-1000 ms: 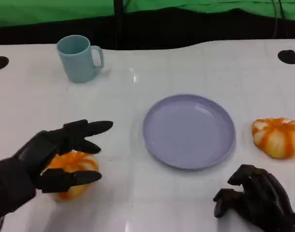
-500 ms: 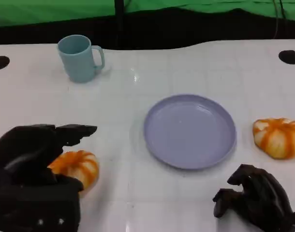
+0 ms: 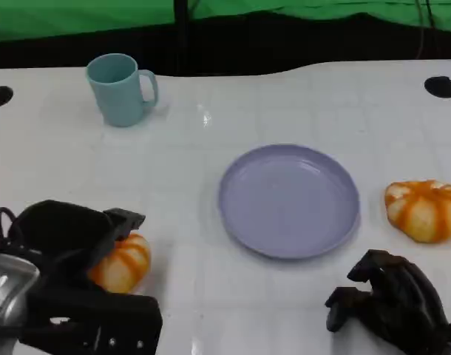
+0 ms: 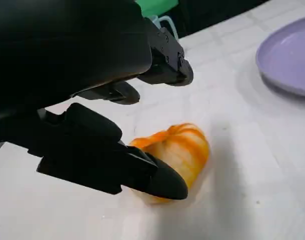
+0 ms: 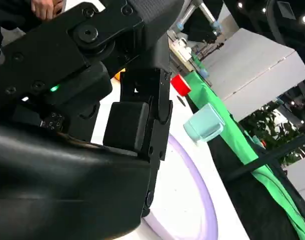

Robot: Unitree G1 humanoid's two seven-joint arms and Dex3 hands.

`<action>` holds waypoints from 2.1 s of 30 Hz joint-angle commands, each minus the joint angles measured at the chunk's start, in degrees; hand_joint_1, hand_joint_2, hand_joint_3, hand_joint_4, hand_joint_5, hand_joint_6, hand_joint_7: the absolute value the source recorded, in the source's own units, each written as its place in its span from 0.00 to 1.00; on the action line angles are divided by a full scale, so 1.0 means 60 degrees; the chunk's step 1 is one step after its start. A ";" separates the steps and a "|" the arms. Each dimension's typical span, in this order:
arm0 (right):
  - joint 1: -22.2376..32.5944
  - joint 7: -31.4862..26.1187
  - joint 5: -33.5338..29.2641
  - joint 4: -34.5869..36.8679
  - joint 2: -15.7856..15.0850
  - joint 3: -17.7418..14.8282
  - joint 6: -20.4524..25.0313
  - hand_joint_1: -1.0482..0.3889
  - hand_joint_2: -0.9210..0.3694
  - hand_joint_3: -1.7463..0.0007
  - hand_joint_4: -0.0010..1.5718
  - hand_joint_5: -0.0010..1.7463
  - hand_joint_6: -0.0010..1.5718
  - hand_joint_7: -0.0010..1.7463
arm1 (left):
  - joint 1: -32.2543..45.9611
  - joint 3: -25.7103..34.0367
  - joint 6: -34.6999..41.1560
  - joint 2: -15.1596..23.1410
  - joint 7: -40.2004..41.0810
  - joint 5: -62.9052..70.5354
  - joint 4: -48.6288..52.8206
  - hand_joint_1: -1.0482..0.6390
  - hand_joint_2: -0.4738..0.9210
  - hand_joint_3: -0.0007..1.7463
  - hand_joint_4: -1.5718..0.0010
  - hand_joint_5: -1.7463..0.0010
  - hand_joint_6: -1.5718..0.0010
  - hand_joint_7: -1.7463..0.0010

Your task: Grasp the bread from the table and place it into the plate.

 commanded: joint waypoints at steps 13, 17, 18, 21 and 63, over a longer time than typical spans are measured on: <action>0.0127 -0.0190 0.0006 -0.0224 -0.0048 -0.0005 0.0024 0.00 0.16 1.00 1.00 0.42 1.00 0.22 | -0.1418 -0.1606 0.0348 -0.0500 0.0878 0.0991 0.3444 0.18 0.94 0.00 0.76 0.99 0.86 1.00; 0.0116 -0.0039 0.0081 -0.0169 -0.0087 -0.0017 0.0051 0.01 0.16 1.00 1.00 0.41 1.00 0.21 | -0.1721 -0.1928 0.0397 -0.0606 0.1238 0.1074 0.4276 0.17 0.94 0.00 0.77 1.00 0.86 1.00; 0.0126 -0.0100 0.0060 -0.0192 -0.0074 -0.0014 0.0050 0.01 0.16 1.00 1.00 0.41 1.00 0.21 | -0.1772 -0.1984 0.0366 -0.0616 0.1346 0.1033 0.4456 0.17 0.94 0.00 0.77 1.00 0.86 1.00; 0.0140 -0.0156 0.0022 -0.0217 -0.0062 -0.0003 0.0030 0.00 0.16 1.00 1.00 0.42 1.00 0.22 | -0.1885 -0.2130 0.0333 -0.0648 0.1638 0.0946 0.4883 0.19 0.95 0.00 0.78 1.00 0.86 1.00; -0.0001 0.0029 0.0019 0.0064 -0.0131 -0.0069 -0.0073 0.01 0.16 0.99 1.00 0.42 1.00 0.21 | -0.2156 -0.1004 -0.3330 -0.1581 0.9059 -0.2597 0.7963 0.49 0.68 0.75 0.55 0.00 0.68 0.00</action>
